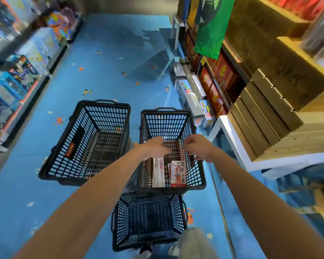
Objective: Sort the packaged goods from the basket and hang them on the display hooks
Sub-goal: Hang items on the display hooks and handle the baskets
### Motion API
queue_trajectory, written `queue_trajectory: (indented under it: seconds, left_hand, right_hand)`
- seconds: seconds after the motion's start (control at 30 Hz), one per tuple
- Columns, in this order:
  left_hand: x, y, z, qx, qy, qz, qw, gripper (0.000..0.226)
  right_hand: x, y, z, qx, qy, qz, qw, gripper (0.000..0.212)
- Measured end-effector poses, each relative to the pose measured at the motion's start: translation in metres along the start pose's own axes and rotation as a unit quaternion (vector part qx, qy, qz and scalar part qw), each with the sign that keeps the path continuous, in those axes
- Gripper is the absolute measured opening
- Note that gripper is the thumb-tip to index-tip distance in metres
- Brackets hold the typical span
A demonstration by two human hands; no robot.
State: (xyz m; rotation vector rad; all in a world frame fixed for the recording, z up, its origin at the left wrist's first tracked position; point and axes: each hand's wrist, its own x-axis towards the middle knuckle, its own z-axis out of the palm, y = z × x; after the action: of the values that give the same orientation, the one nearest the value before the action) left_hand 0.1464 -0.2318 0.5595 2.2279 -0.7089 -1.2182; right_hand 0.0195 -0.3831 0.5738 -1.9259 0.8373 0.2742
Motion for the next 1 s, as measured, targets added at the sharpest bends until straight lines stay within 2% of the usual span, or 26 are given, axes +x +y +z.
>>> queue_trajectory:
  seconds: [0.07,0.2,0.23,0.3,0.37,0.4,0.47,0.57,0.7,0.77,0.83,0.93,1.0]
  left_hand:
    - [0.012,0.000,0.003,0.008,-0.013,-0.004,1.000,0.032]
    - [0.060,-0.011,0.002,0.011,-0.020,-0.037,0.999,0.014]
    - [0.071,-0.015,0.002,0.007,-0.020,-0.043,0.999,0.019]
    - [0.110,-0.032,0.010,0.005,-0.010,-0.073,0.997,0.046]
    - [0.179,-0.082,0.036,-0.009,-0.009,-0.115,0.993,0.073]
    - [0.207,-0.103,0.050,-0.008,-0.001,-0.137,0.991,0.079]
    - [0.234,-0.124,0.072,-0.022,0.006,-0.176,0.984,0.079]
    - [0.226,-0.092,0.077,-0.088,0.006,-0.230,0.969,0.070]
    - [0.267,-0.130,0.118,-0.136,0.047,-0.291,0.946,0.073]
    - [0.286,-0.156,0.139,-0.109,0.052,-0.301,0.946,0.076]
    - [0.302,-0.185,0.160,-0.095,0.055,-0.312,0.944,0.069]
    - [0.304,-0.198,0.168,-0.044,0.076,-0.314,0.945,0.080]
    - [0.307,-0.202,0.171,-0.038,0.091,-0.331,0.938,0.076]
  right_hand:
    - [0.017,0.003,0.000,0.013,-0.009,0.008,1.000,0.025]
    - [0.060,0.015,0.009,0.004,-0.059,0.036,0.998,0.029]
    - [0.072,0.020,0.012,0.010,-0.064,0.043,0.997,0.027]
    - [0.100,0.034,0.015,0.013,-0.079,0.059,0.995,0.015]
    - [0.135,0.054,0.018,0.014,-0.113,0.090,0.990,0.015]
    - [0.153,0.065,0.019,0.015,-0.130,0.099,0.986,0.017]
    - [0.187,0.090,0.024,0.031,-0.157,0.135,0.978,0.013]
    - [0.235,0.119,0.046,0.069,-0.159,0.168,0.970,0.009]
    - [0.284,0.156,0.098,0.096,-0.167,0.201,0.960,0.014]
    - [0.297,0.168,0.125,0.112,-0.180,0.216,0.953,0.014]
    - [0.311,0.181,0.149,0.100,-0.194,0.222,0.950,0.010]
    - [0.328,0.197,0.180,0.062,-0.213,0.216,0.951,0.007]
    - [0.335,0.207,0.196,0.051,-0.223,0.216,0.949,0.004]
